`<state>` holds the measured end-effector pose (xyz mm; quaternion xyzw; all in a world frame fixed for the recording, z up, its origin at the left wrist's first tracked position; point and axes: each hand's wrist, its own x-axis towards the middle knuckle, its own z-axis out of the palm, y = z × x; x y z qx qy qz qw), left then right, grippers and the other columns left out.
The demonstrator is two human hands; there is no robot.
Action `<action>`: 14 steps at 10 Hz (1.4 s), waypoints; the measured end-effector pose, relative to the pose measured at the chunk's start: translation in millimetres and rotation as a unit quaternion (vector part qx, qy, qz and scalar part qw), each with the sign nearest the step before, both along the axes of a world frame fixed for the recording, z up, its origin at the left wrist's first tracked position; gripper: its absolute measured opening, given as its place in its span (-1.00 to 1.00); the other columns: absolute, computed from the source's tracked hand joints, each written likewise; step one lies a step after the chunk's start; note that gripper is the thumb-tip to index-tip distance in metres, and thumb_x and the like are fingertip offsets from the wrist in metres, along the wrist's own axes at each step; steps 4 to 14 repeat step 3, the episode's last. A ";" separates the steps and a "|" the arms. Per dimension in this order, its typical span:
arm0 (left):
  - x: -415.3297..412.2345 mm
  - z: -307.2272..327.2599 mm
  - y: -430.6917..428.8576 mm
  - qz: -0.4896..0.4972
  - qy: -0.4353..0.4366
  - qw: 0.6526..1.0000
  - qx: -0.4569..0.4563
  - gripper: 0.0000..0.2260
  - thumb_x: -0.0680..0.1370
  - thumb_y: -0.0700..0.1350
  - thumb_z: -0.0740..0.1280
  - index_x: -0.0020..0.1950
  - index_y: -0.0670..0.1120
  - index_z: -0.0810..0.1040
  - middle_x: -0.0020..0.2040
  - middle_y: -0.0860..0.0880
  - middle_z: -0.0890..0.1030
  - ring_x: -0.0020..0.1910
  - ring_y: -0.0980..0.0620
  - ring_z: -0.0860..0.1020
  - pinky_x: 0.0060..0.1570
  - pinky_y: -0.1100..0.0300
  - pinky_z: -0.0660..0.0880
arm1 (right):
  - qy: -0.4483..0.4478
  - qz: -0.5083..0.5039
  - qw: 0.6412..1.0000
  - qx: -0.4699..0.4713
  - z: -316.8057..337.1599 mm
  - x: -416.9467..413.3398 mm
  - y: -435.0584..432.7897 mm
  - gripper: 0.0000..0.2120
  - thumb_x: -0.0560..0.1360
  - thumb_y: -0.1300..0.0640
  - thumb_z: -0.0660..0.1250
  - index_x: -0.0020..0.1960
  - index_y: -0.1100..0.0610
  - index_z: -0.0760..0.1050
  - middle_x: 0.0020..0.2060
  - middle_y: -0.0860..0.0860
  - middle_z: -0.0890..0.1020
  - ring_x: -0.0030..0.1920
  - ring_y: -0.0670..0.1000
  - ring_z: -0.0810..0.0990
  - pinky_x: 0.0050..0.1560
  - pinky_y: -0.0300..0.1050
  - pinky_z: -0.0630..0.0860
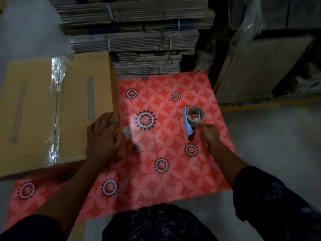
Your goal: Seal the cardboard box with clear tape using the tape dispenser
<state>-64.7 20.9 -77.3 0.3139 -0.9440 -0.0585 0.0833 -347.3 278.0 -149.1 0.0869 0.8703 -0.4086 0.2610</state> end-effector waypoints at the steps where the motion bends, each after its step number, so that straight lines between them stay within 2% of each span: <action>1: -1.7 1.5 0.7 0.000 -0.025 1.000 0.005 -0.61 0.46 0.06 0.26 0.24 -0.05 0.56 0.46 -0.10 0.47 0.46 -0.15 0.40 0.26 -0.13 0.32 | 0.029 0.038 0.999 0.010 19.6 7.0 5.6 -0.59 0.49 -0.03 0.33 0.24 0.18 0.54 0.20 0.20 0.62 0.19 0.22 0.56 0.09 -0.01 0.43; 2: -0.8 8.9 -0.3 -0.013 -0.041 0.999 0.008 -0.46 0.50 0.16 0.18 0.38 -0.10 0.48 0.42 -0.15 0.50 0.39 -0.19 0.44 0.24 -0.14 0.33 | 0.102 0.115 0.988 0.005 40.9 11.3 6.0 -0.64 0.54 0.04 0.34 0.26 0.18 0.51 0.21 0.18 0.61 0.18 0.21 0.55 0.02 -0.07 0.38; 3: -11.7 25.2 -5.2 -0.026 -0.014 0.999 0.011 -0.39 0.54 0.21 0.11 0.46 -0.13 0.44 0.46 -0.16 0.49 0.43 -0.16 0.45 0.33 -0.13 0.34 | 0.178 0.178 0.968 -0.001 72.9 18.4 -4.8 -0.63 0.56 0.06 0.33 0.31 0.21 0.50 0.26 0.21 0.58 0.23 0.22 0.54 0.12 -0.03 0.44; 14: -11.7 25.2 -5.2 -0.026 -0.014 0.999 0.011 -0.39 0.54 0.21 0.11 0.46 -0.13 0.44 0.46 -0.16 0.49 0.43 -0.16 0.45 0.33 -0.13 0.34 | 0.178 0.178 0.968 -0.001 72.9 18.4 -4.8 -0.63 0.56 0.06 0.33 0.31 0.21 0.50 0.26 0.21 0.58 0.23 0.22 0.54 0.12 -0.03 0.44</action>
